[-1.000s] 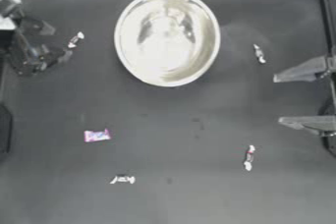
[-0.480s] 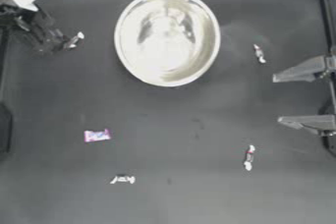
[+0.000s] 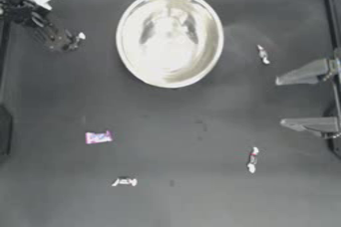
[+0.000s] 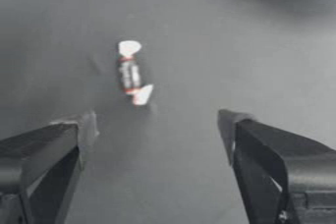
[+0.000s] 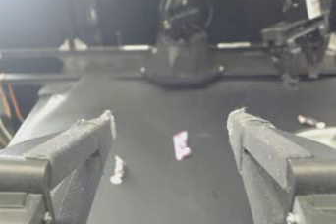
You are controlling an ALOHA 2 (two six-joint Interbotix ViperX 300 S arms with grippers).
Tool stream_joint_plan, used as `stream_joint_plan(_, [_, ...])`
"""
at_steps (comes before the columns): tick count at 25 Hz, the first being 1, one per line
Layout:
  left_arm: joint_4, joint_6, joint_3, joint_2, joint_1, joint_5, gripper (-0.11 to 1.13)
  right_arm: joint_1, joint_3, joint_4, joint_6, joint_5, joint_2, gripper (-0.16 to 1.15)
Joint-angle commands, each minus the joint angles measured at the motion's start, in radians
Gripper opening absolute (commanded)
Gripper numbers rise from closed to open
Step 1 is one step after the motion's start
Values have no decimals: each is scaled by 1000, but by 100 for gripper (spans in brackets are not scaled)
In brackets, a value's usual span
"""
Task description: Put candies in bowl
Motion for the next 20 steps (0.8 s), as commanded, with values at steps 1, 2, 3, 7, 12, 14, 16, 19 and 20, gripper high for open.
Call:
stream_joint_plan(1, [3, 6, -17, 15, 15, -23, 102, 0, -8, 3, 2, -9, 8, 98])
stream_joint_plan(2, [3, 15, -18, 29, 15, -25, 102, 0, -8, 3, 2, -9, 8, 98])
stream_joint_plan(3, [2, 26, -21, 43, 17, -26, 102, 0, -8, 3, 3, -9, 8, 98])
stream_joint_plan(7, [0, 46, -25, 97, 25, -43, 102, 0, -5, 3, 3, -9, 8, 98])
stream_joint_plan(12, [3, 54, -18, 129, 32, -98, 101, 0, -3, 18, 3, -9, 8, 98])
stream_joint_plan(14, [2, 69, -20, 140, 38, -106, 101, 0, -3, 20, 3, -12, 8, 98])
stream_joint_plan(16, [0, 83, -25, 158, 40, -104, 101, 0, -2, 20, 3, -15, 8, 98])
stream_joint_plan(19, [2, 89, -32, 189, 40, -106, 101, 0, 0, 20, 3, -17, 8, 98])
stream_joint_plan(20, [2, 89, -35, 198, 41, -109, 101, 0, 0, 20, 3, -15, 8, 98])
